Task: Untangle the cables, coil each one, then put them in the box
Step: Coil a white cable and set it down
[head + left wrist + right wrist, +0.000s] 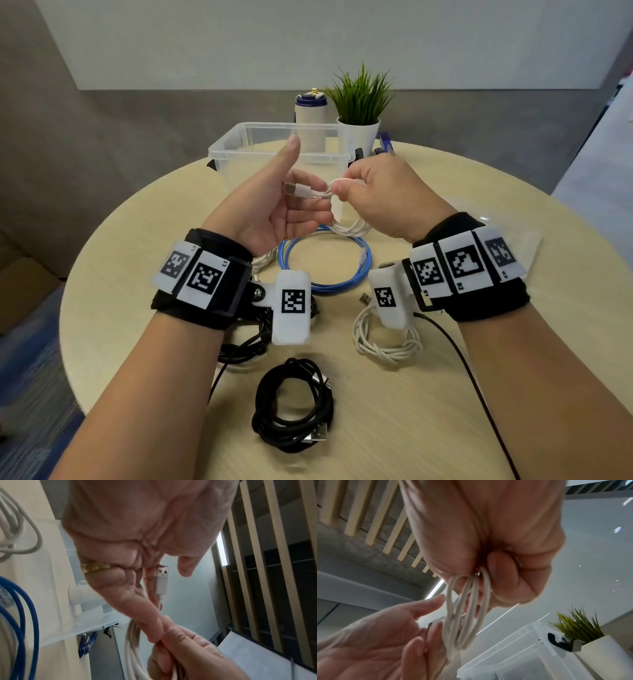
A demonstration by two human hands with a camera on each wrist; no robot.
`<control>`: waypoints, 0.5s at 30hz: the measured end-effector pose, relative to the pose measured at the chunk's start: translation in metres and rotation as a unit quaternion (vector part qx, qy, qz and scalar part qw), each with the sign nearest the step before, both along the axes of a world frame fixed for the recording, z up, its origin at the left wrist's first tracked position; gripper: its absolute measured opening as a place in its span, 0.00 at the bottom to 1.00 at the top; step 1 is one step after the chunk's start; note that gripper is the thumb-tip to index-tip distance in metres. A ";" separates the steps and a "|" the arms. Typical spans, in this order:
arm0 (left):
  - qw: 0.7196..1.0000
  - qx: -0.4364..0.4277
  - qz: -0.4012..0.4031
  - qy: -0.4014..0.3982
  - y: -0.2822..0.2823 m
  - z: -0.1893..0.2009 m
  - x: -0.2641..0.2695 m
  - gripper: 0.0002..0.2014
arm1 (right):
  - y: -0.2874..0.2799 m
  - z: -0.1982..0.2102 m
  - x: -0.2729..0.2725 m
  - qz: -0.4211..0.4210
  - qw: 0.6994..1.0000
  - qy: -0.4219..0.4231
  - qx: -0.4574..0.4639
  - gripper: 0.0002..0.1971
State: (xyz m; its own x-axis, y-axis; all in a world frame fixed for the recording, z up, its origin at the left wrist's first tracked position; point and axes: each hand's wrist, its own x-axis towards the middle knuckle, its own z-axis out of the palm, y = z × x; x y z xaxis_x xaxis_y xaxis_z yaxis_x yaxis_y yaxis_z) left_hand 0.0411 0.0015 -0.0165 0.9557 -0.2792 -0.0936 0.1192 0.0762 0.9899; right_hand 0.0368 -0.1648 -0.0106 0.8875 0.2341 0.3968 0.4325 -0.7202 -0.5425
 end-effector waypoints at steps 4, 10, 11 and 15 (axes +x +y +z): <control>0.999 0.005 0.002 -0.033 -0.004 -0.004 -0.004 0.05 | 0.001 -0.001 0.002 -0.003 1.000 -0.009 0.004 0.13; 0.998 -0.017 0.019 -0.054 -0.005 -0.005 -0.004 0.10 | -0.002 -0.004 0.004 0.010 0.999 0.008 0.030 0.13; 0.998 -0.018 0.023 -0.062 -0.005 -0.005 -0.004 0.11 | -0.001 -0.005 0.005 0.015 0.999 0.015 0.039 0.13; 0.993 -0.022 0.023 -0.112 -0.004 -0.005 -0.004 0.10 | 0.001 -0.006 0.007 0.046 0.988 0.054 0.134 0.15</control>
State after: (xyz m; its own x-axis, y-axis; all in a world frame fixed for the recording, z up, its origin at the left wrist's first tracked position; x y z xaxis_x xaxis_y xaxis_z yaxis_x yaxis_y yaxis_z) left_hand 0.0368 -0.0020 -0.0219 0.9630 -0.2340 0.1337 -0.1078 0.1201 0.9869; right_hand 0.0438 -0.1639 -0.0169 0.9080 0.2144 0.3601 0.4186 -0.5050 -0.7548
